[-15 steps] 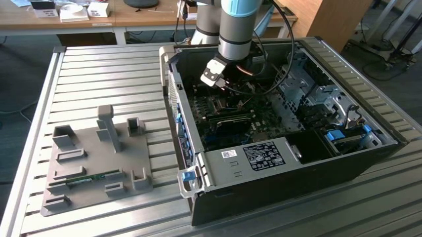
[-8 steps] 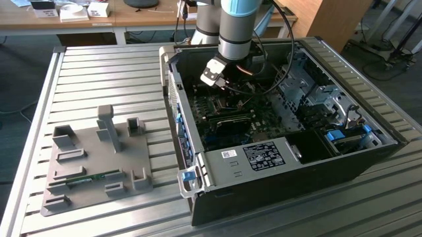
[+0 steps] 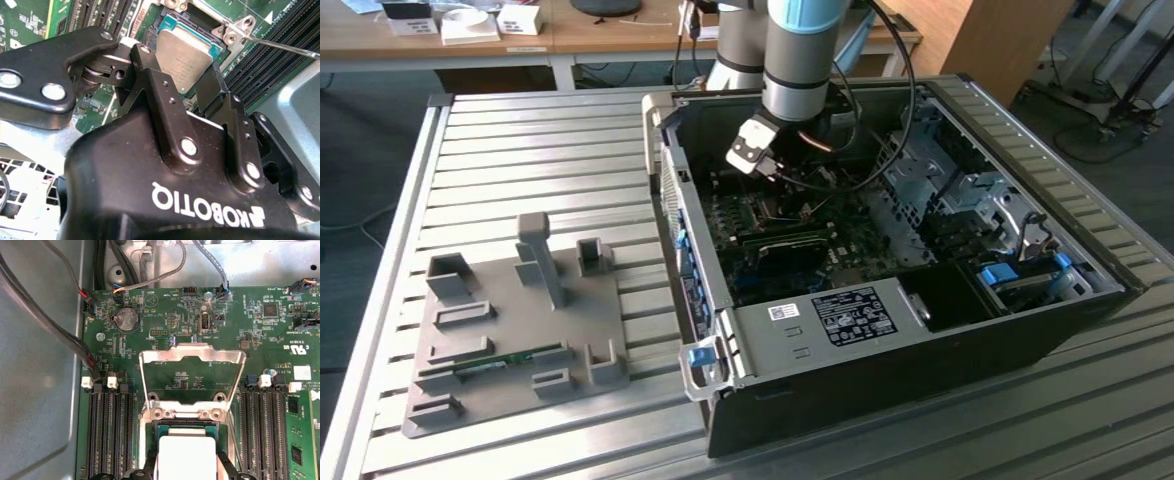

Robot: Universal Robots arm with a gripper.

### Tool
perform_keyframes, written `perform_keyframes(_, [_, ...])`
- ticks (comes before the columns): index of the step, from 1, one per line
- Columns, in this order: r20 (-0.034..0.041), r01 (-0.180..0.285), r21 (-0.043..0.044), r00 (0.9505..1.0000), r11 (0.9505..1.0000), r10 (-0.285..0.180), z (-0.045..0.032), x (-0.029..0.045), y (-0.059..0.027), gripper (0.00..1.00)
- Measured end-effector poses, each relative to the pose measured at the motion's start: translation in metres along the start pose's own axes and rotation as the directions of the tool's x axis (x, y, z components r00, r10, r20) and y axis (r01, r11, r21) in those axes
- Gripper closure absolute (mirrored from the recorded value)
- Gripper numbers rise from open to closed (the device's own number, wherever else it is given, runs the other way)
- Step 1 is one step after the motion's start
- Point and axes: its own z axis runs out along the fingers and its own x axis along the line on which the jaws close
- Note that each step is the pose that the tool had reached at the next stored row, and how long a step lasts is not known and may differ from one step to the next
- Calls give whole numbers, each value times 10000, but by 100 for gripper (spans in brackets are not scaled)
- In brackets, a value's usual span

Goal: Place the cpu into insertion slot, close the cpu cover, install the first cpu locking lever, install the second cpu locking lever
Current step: 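Place the cpu into insertion slot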

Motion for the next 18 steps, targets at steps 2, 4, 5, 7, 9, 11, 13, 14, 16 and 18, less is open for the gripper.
perform_keyframes(2, [0,0,0,10000,10000,0,3,1,0,46])
perform_keyframes(4, [-2,0,-1,10000,10000,0,8,2,0,46])
perform_keyframes(5, [-1,0,-1,10000,10000,0,11,2,0,46])
perform_keyframes(7, [0,0,0,10000,10000,0,14,2,-1,46])
perform_keyframes(9, [1,0,0,10000,10000,0,14,2,-1,46])
perform_keyframes(11, [0,0,0,10000,10000,0,16,2,-1,46])
perform_keyframes(13, [0,0,0,10000,10000,0,17,3,-1,46])
perform_keyframes(14, [-1,0,0,10000,10000,0,17,3,-1,46])
perform_keyframes(16, [0,0,0,10000,10000,0,17,3,-1,46])
perform_keyframes(18, [-1,0,0,10000,10000,0,17,3,-1,46])
